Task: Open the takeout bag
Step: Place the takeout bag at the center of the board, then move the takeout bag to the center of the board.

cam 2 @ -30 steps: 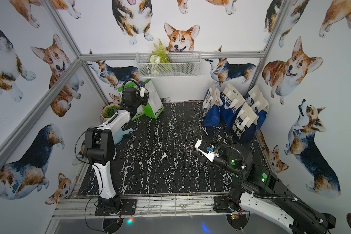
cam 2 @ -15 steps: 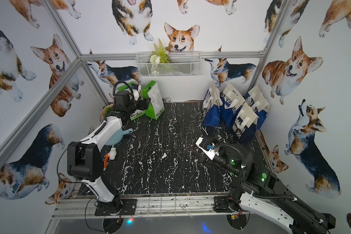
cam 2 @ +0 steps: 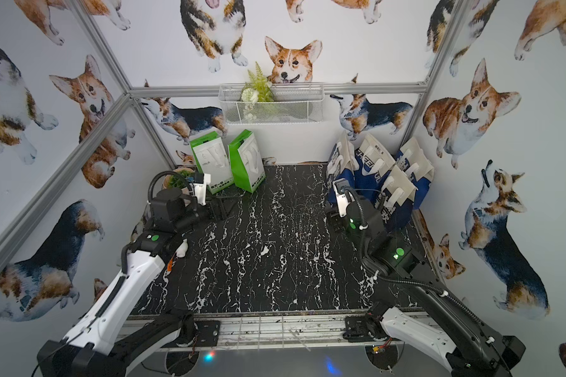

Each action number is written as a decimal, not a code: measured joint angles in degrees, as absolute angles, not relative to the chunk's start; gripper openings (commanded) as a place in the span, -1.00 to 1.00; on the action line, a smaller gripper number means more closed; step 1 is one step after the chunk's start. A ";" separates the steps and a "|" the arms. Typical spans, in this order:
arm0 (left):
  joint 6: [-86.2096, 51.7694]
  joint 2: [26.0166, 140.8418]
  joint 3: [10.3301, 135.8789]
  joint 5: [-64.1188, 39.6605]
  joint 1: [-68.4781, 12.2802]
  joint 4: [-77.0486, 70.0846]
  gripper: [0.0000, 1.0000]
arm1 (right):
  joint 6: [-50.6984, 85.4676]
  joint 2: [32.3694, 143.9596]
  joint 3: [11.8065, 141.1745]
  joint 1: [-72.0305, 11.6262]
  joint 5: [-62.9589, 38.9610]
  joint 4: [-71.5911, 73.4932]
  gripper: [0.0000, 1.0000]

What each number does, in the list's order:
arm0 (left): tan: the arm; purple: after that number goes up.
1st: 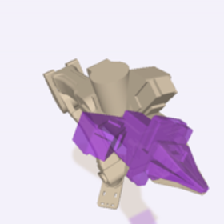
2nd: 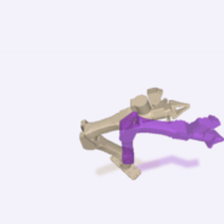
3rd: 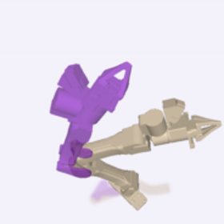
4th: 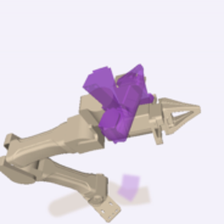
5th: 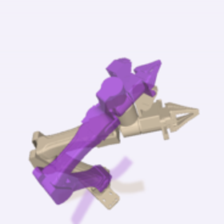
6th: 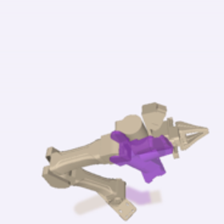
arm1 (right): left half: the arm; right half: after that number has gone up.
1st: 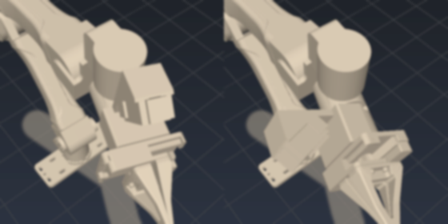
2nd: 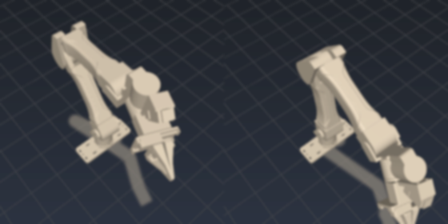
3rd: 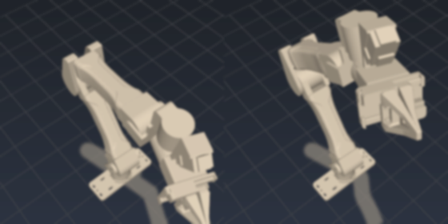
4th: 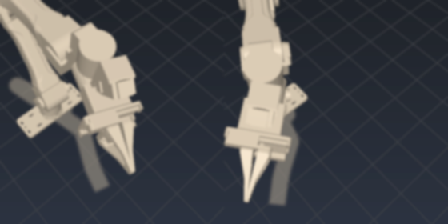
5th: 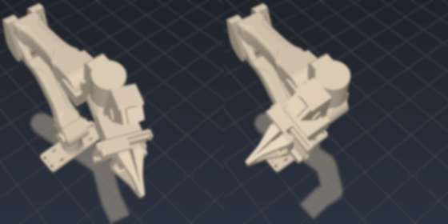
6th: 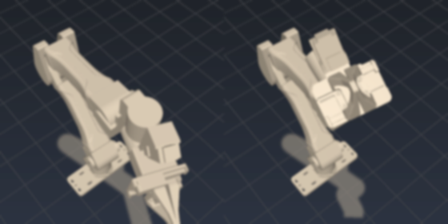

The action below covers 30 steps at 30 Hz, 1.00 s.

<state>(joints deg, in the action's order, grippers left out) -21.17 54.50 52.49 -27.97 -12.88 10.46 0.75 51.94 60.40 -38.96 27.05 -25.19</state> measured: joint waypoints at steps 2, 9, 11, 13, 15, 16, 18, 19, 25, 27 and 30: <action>-20.47 49.58 51.94 -28.12 -12.88 12.40 0.42 | 1.74 55.59 60.77 -35.46 27.05 -23.24 0.46; -17.96 33.80 43.13 -28.23 -12.99 19.05 0.43 | 4.14 74.81 72.75 -22.92 22.24 -23.31 0.49; -16.93 30.79 40.64 -27.73 -13.02 20.51 0.42 | 4.84 79.31 76.53 -20.60 19.77 -23.73 0.46; -15.97 29.06 39.27 -26.63 -13.04 21.45 0.40 | 5.96 83.18 79.99 -19.03 17.65 -24.64 0.43; -15.11 28.51 38.98 -25.61 -13.04 22.72 0.37 | 6.79 86.78 83.68 -18.04 16.78 -25.71 0.42; -14.72 28.12 38.94 -25.39 -13.13 23.20 0.35 | 7.40 88.42 85.36 -17.87 16.78 -26.15 0.42; -13.87 27.00 38.63 -25.08 -13.50 23.44 0.34 | 8.05 91.29 88.18 -17.69 16.75 -27.03 0.42; -13.52 26.39 38.54 -24.91 -13.82 23.81 0.35 | 8.36 92.58 89.41 -17.58 16.91 -27.49 0.42; -11.62 22.61 37.41 -22.44 -16.21 25.45 0.34 | 9.50 98.21 96.16 -14.70 17.61 -30.26 0.42; -11.25 22.41 37.23 -21.93 -16.43 25.63 0.33 | 10.09 99.92 98.52 -13.65 17.74 -31.48 0.42; -11.09 22.68 37.19 -21.69 -16.53 25.82 0.32 | 10.39 101.23 100.36 -12.38 17.30 -32.47 0.40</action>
